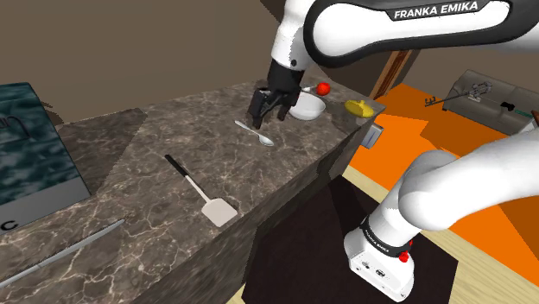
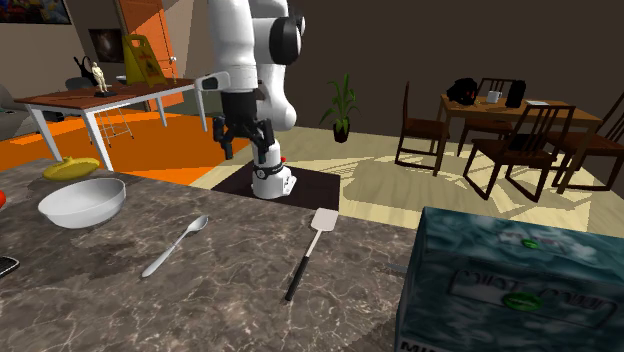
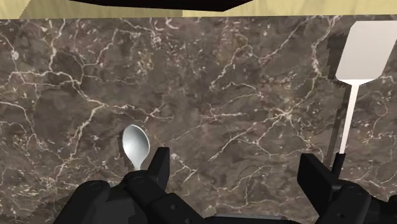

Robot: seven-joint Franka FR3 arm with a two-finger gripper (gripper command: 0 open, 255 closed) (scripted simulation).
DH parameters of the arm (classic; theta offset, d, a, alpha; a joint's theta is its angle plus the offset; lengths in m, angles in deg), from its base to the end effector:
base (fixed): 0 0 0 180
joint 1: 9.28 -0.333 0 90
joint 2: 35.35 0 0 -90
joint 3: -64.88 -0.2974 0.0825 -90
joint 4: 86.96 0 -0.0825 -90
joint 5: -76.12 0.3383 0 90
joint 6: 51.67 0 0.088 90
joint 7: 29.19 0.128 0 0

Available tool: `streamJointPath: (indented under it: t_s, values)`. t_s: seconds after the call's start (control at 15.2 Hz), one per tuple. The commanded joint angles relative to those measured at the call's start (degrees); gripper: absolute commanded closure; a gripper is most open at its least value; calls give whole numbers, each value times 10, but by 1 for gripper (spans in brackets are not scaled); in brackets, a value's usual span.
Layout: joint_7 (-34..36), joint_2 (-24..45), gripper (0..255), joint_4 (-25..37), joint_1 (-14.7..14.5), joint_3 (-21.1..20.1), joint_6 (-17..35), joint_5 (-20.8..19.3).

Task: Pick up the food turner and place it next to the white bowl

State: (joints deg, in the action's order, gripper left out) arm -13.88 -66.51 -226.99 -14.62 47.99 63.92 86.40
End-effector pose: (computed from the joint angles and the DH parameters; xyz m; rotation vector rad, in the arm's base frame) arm 0.3351 0.1587 0.4724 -3.0930 -0.0282 -0.1444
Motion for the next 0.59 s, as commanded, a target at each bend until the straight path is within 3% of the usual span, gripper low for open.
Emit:
streamJointPath:
  t_s: [0.0, 0.53]
  values:
    - [27, 32, 0, 8, -5, -27, 25, 1]
    - [142, 188, 0, 77, -4, -123, 102, -47]
